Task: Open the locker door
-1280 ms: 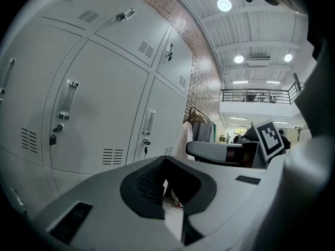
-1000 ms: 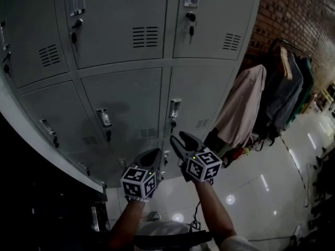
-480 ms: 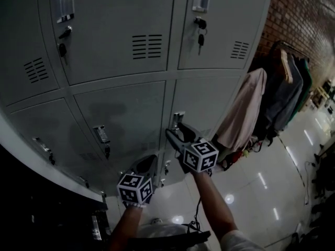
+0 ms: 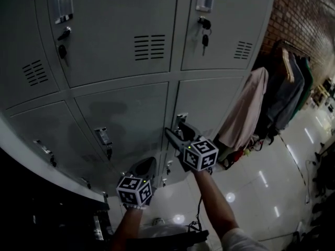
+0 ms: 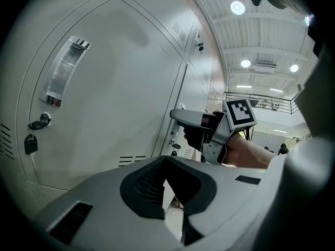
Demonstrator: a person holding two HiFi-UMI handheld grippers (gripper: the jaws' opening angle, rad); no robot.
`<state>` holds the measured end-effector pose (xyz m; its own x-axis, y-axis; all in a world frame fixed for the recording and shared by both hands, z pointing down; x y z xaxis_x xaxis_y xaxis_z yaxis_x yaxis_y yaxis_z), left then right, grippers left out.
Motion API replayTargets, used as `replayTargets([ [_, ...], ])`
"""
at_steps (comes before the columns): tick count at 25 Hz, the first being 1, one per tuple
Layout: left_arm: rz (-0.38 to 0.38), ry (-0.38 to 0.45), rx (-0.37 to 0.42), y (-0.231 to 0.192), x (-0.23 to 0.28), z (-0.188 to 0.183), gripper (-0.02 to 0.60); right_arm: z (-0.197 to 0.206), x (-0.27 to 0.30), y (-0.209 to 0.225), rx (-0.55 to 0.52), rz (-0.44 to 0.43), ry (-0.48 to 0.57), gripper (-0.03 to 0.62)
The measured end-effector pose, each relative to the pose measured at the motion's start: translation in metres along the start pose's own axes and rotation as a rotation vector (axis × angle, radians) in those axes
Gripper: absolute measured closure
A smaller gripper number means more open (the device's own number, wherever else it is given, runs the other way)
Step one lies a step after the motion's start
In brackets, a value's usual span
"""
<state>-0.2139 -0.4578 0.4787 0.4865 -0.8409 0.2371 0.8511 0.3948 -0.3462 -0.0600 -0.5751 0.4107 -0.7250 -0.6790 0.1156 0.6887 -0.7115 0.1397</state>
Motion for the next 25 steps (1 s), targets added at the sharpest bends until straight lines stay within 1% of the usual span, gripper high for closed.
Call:
replayTargets([
  [2,-0.004,0.002,-0.003,0.000,-0.003,0.001,0.584,0.000,-0.005,-0.003,-0.005,-0.003,-0.001,0.319],
  [4,-0.005,0.002,-0.003,0.002,-0.004,0.001,0.584,0.000,-0.011,-0.005,-0.016,-0.004,0.001,0.356],
  [7,0.002,0.000,0.000,0.008,-0.004,0.003,0.584,0.001,-0.019,-0.008,-0.033,0.010,0.002,0.373],
  [8,0.005,0.000,-0.001,0.010,-0.004,0.004,0.584,0.001,-0.022,-0.009,-0.041,0.019,0.001,0.394],
  [13,0.012,-0.005,0.004,0.020,-0.007,0.008,0.584,0.002,-0.034,-0.012,-0.103,0.105,-0.002,0.442],
  [14,0.010,-0.006,0.007,0.021,-0.008,0.008,0.584,0.002,-0.036,-0.012,-0.110,0.120,0.000,0.463],
  [19,0.006,0.000,0.007,0.024,-0.010,0.010,0.584,0.003,-0.044,-0.016,-0.149,0.172,-0.018,0.471],
  [25,0.014,-0.007,0.015,0.034,-0.009,0.010,0.584,0.004,-0.059,-0.021,-0.179,0.193,-0.034,0.467],
])
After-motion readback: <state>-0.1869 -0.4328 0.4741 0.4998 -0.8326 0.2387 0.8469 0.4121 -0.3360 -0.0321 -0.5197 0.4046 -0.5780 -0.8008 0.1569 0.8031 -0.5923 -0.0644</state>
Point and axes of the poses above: the fingertips, and each gripper's own axes: x forward along the fingers, y to its right, z out of its underside, the point moved 8 cm from there along -x, backward along the fingers, and after that the axes turned 2 degrees about -y, right-handed, at the moved point
